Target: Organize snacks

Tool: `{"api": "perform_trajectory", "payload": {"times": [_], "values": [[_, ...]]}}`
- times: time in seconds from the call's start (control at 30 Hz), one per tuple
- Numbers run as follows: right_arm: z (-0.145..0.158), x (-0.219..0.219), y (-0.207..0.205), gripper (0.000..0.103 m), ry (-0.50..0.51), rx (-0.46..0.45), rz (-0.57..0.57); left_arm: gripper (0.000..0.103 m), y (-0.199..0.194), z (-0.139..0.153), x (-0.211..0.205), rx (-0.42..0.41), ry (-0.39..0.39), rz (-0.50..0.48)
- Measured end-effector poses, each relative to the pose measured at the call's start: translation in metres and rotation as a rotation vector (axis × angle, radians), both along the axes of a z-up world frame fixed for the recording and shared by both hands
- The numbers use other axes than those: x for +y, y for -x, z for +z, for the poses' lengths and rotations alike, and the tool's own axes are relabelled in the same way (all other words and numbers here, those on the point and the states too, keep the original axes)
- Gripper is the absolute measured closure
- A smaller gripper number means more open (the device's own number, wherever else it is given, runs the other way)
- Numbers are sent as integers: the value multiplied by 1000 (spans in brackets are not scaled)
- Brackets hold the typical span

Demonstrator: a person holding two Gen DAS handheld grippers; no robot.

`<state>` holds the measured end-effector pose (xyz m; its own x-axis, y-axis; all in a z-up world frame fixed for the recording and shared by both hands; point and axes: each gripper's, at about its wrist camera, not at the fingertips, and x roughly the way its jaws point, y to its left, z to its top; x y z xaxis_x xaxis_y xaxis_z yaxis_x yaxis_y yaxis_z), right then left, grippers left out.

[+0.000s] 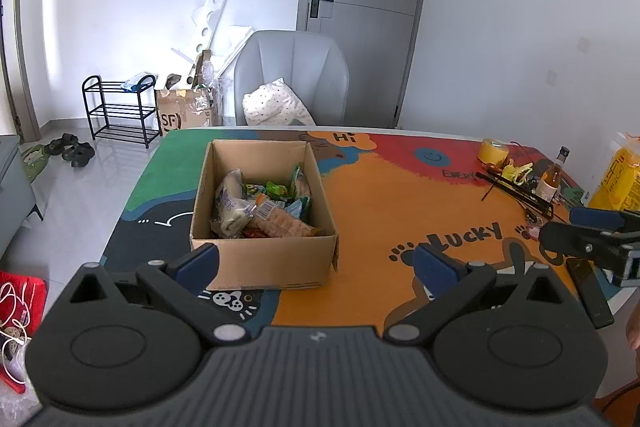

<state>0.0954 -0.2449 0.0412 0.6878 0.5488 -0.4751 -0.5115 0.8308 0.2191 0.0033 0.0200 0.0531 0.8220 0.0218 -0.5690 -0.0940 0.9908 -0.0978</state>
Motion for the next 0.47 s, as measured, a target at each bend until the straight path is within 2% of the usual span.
{"api": "perform_trajectory", "payload": {"times": [0.47], "values": [[-1, 3, 0, 0, 13, -5, -11, 0, 0, -1, -2, -6, -7, -7]]}}
